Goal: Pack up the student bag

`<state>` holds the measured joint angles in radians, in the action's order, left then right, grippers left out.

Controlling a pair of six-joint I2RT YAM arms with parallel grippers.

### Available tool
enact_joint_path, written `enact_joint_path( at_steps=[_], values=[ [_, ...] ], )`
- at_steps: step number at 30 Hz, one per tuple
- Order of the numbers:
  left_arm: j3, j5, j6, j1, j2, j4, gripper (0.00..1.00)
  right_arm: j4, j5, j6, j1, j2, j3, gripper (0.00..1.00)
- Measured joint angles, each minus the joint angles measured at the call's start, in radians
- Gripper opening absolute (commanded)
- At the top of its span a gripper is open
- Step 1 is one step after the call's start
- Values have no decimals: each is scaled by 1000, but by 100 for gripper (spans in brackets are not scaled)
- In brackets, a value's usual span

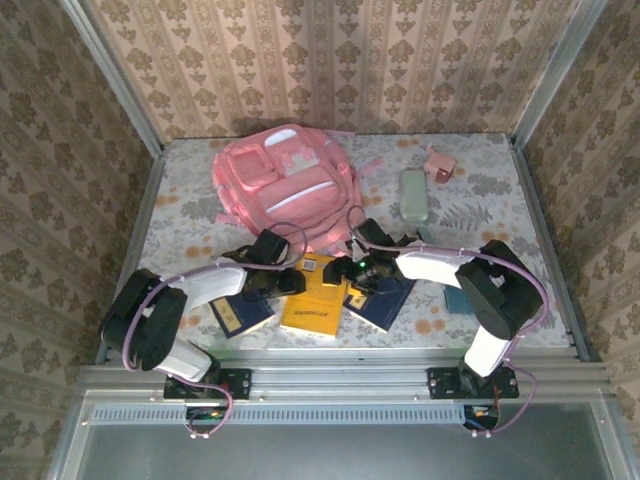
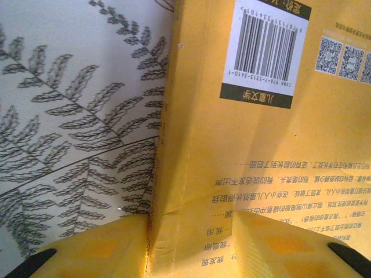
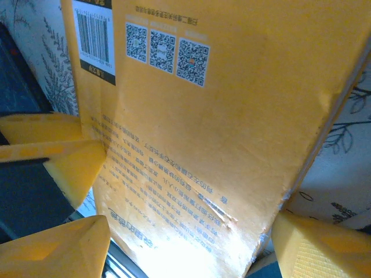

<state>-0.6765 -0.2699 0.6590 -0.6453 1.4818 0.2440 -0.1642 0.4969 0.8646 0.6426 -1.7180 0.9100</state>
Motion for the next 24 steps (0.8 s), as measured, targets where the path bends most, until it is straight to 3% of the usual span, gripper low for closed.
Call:
enact_joint_path(
  at_steps=[13, 21, 24],
  values=[
    [-5, -32, 0, -74, 11, -43, 41, -51, 13, 30, -2, 92, 18, 52],
    [-6, -50, 0, -75, 11, -37, 41, -18, 25, 34, -1, 94, 6, 69],
    [-6, -53, 0, -74, 11, -36, 41, 20, 55, 39, 10, 91, -8, 72]
  ],
)
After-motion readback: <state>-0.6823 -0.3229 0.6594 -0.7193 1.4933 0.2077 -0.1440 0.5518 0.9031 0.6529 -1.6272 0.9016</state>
